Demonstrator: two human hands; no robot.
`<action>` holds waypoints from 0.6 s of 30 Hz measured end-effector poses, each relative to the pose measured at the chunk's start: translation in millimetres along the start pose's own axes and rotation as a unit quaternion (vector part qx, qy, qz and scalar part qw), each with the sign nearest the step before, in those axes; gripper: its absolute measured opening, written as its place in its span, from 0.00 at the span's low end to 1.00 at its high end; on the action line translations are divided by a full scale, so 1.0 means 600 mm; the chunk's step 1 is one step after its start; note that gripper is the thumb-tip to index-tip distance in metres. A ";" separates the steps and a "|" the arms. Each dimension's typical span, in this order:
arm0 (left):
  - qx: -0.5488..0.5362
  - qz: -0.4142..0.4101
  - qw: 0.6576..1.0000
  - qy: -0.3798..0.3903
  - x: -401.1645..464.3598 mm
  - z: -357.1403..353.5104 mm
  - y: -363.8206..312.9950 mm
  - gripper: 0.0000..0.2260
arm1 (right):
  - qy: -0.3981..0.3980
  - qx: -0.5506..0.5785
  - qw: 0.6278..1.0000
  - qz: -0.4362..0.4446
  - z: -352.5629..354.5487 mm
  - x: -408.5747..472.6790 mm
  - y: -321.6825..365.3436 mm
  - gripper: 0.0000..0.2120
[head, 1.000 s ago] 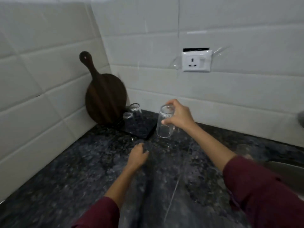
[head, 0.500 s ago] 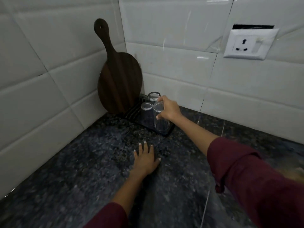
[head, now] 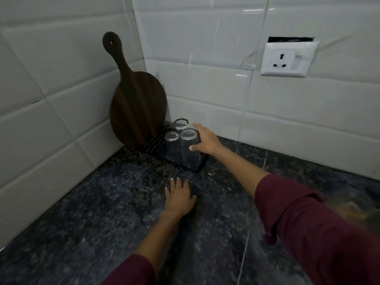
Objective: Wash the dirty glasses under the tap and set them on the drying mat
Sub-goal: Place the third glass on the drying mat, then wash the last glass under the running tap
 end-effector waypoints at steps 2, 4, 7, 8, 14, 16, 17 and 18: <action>-0.021 -0.035 0.998 -0.037 0.001 0.008 -0.039 0.28 | -0.009 0.018 1.000 -0.011 0.024 -0.032 -0.014 0.40; -0.053 -0.093 0.992 -0.074 0.001 0.012 -0.095 0.26 | -0.030 0.058 0.997 -0.036 0.056 -0.077 -0.042 0.36; -0.119 -0.173 0.974 -0.087 -0.009 0.014 -0.202 0.22 | -0.079 0.129 0.986 -0.073 0.120 -0.161 -0.096 0.29; -0.132 -0.193 0.969 -0.082 -0.014 0.013 -0.240 0.21 | -0.093 0.148 0.981 -0.087 0.144 -0.191 -0.117 0.27; -0.148 -0.259 0.954 0.005 -0.042 -0.029 -0.431 0.22 | -0.173 0.147 0.962 -0.154 0.294 -0.373 -0.245 0.20; -0.146 -0.279 0.948 0.044 -0.053 -0.049 -0.478 0.25 | -0.208 0.144 0.952 -0.175 0.337 -0.427 -0.282 0.19; -0.141 -0.290 0.944 0.062 -0.061 -0.060 -0.502 0.28 | -0.225 0.145 0.946 -0.184 0.356 -0.453 -0.299 0.18; -0.140 -0.301 0.940 0.079 -0.071 -0.070 -0.524 0.31 | -0.240 0.148 0.940 -0.192 0.373 -0.476 -0.315 0.18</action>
Point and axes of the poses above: each hand's wrist, its own x-axis towards the middle knuckle, its own z-axis out of the back of the hand, y = z × x, the point moved 6 cm from there along x, towards the middle knuckle, and after that the axes turned 2 degrees about -y, right-handed, at the moved point
